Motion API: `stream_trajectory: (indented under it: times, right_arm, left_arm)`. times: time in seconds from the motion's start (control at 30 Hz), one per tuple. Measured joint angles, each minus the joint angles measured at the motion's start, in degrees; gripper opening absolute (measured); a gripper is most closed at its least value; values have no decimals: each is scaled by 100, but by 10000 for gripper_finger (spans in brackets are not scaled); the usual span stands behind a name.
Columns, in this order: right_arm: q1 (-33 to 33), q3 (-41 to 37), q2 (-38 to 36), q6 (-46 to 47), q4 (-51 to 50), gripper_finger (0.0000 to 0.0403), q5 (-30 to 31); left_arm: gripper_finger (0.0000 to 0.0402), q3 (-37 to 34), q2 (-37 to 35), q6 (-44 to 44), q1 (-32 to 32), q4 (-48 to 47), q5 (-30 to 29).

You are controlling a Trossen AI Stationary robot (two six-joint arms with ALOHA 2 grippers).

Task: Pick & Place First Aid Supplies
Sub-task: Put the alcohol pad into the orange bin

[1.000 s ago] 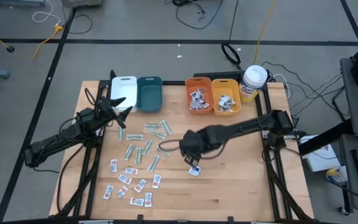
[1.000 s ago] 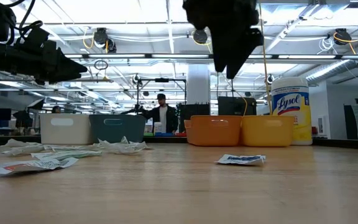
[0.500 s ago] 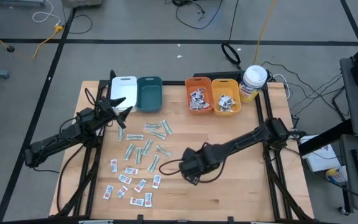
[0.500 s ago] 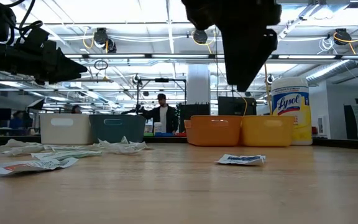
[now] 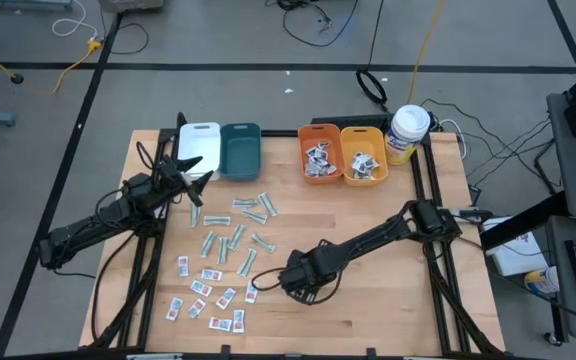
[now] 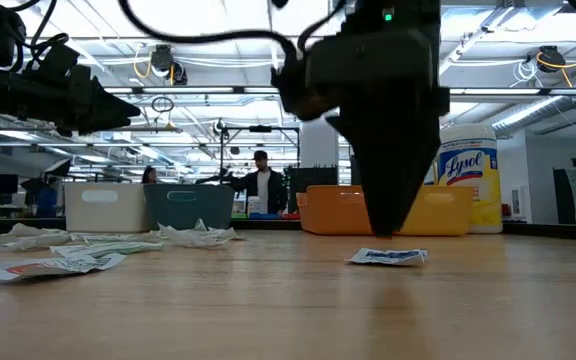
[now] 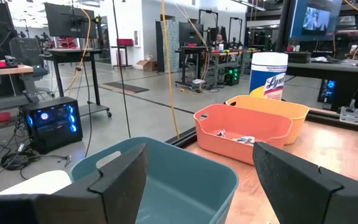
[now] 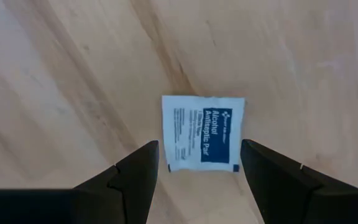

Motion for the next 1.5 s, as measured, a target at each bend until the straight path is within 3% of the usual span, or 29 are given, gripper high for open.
stream_trajectory:
  times: [0.33, 0.47, 0.63, 0.7, 1.07, 1.3, 1.5]
  right_arm:
    - [-15, 2, 268, -266, 281, 205, -197]
    - [-13, 2, 273, -440, 457, 146, -184]
    - [-15, 2, 273, -877, 469, 31, -129]
    - [-17, 2, 273, -1181, 471, 10, -129]
    - [-304, -4, -498, -2861, -441, 2, -151]
    - [-772, -4, -1053, -4119, -859, 2, -478]
    - [-1267, 0, -1163, -4580, -1017, 1, -518]
  left_arm:
    - [296, 0, 0, 0, -1, 2, 0]
    - [296, 0, 0, 2, 2, 0, 0]
    - [296, 0, 0, 1, 2, 1, 0]
    - [296, 0, 0, -1, 2, 0, 0]
    - [296, 0, 2, -1, 2, 0, 0]
    - [296, 0, 1, 1, 2, 0, 1]
    - [296, 0, 1, 1, 2, -1, 0]
